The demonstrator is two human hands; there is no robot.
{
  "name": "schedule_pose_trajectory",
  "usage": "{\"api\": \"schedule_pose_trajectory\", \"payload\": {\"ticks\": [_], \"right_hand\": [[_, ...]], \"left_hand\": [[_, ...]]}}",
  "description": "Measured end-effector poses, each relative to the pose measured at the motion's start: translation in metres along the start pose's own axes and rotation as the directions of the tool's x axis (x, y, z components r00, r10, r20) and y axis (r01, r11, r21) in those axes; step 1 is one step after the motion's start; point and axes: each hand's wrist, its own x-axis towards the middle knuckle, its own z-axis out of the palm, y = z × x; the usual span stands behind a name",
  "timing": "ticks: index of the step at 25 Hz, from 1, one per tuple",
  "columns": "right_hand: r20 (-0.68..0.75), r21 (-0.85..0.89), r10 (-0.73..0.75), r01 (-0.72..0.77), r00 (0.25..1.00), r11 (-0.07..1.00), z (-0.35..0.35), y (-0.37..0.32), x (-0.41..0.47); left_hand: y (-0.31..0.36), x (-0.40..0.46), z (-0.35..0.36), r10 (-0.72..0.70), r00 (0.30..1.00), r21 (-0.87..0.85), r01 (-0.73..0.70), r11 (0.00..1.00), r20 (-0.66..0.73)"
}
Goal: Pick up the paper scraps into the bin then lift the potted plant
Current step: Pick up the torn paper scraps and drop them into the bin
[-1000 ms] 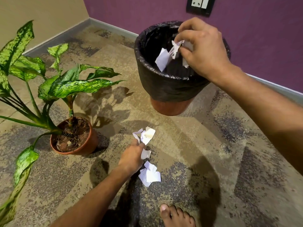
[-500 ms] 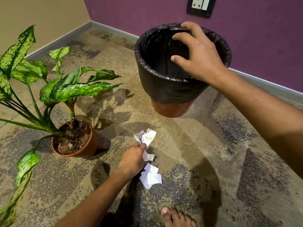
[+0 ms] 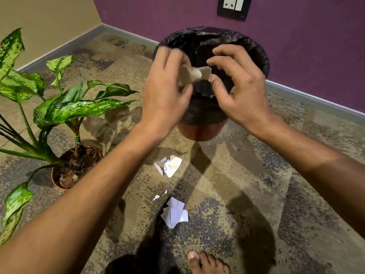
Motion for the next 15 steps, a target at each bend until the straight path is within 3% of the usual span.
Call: {"api": "schedule_pose_trajectory", "payload": {"ticks": [7, 10, 13, 15], "right_hand": [[-0.084, 0.033, -0.011, 0.014, 0.996, 0.999, -0.004, -0.002, -0.015], [-0.059, 0.058, -0.054, 0.057, 0.997, 0.997, 0.002, -0.005, -0.027], [0.049, 0.054, -0.129, 0.127, 0.99, 0.99, 0.018, -0.008, -0.052], [0.238, 0.036, -0.17, 0.166, 0.956, 0.985, 0.032, -0.008, -0.076]], "left_hand": [[0.005, 0.042, 0.019, -0.071, 0.938, 0.099, 0.039, 0.994, 0.34], [0.004, 0.014, 0.011, 0.07, 0.982, -0.016, -0.068, 0.998, 0.176], [-0.008, -0.033, 0.002, 0.214, 0.976, -0.078, -0.216, 0.973, -0.043], [-0.023, -0.071, 0.001, 0.201, 0.98, -0.078, -0.2, 0.977, 0.0]]}}
